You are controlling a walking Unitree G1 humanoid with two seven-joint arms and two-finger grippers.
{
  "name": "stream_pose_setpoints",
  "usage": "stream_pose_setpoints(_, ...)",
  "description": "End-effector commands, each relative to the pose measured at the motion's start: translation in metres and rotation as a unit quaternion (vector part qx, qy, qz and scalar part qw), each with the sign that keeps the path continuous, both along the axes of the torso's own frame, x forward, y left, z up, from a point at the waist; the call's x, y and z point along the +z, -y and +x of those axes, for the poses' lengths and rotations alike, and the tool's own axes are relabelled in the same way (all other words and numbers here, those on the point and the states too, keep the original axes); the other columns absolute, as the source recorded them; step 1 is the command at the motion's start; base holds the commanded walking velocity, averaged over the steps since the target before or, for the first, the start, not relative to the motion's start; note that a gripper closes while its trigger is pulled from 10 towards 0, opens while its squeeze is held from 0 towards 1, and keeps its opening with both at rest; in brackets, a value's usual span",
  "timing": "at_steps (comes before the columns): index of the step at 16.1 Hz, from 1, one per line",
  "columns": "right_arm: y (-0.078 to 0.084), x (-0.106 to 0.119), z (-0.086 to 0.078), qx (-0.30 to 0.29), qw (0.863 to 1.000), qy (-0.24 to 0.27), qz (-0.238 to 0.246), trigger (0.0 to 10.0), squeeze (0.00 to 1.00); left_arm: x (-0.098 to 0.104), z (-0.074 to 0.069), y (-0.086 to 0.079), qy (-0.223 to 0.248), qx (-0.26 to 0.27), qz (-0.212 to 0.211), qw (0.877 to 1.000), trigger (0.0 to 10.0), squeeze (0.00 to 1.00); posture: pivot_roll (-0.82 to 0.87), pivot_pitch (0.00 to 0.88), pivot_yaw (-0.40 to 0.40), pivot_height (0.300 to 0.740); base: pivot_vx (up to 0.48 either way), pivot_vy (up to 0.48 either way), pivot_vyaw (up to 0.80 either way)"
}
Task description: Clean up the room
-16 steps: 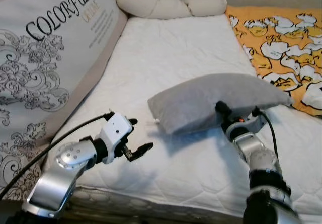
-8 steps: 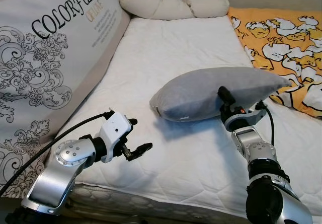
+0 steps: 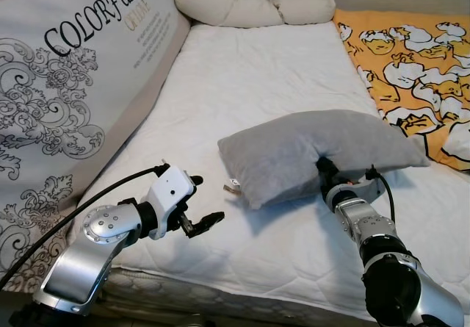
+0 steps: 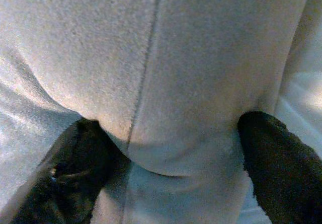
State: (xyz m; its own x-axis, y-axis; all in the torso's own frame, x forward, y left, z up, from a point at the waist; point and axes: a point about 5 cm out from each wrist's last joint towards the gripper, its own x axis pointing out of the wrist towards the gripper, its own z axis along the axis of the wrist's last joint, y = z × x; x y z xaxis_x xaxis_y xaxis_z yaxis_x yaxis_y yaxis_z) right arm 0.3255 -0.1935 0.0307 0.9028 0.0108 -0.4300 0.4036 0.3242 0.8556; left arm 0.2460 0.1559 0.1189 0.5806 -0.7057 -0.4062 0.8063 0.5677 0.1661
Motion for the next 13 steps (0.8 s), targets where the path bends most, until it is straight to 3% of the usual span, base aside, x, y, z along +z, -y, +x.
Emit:
stream_pose_setpoints(1,0.002,-0.002,-0.002,-0.008,1.0,-0.006,-0.003,0.0,0.0,-0.004,-0.002,-0.003,-0.005,0.004,0.01,1.0,10.0,0.0,0.08,0.0,0.046,0.74,0.0,0.0,0.0)
stream_pose_setpoints(13,-0.001,-0.005,-0.002,-0.001,1.0,0.002,-0.02,0.0,0.0,-0.018,-0.013,0.0,-0.022,-0.003,0.007,1.0,10.0,0.0,0.07,0.0,0.044,0.74,0.0,0.0,0.0)
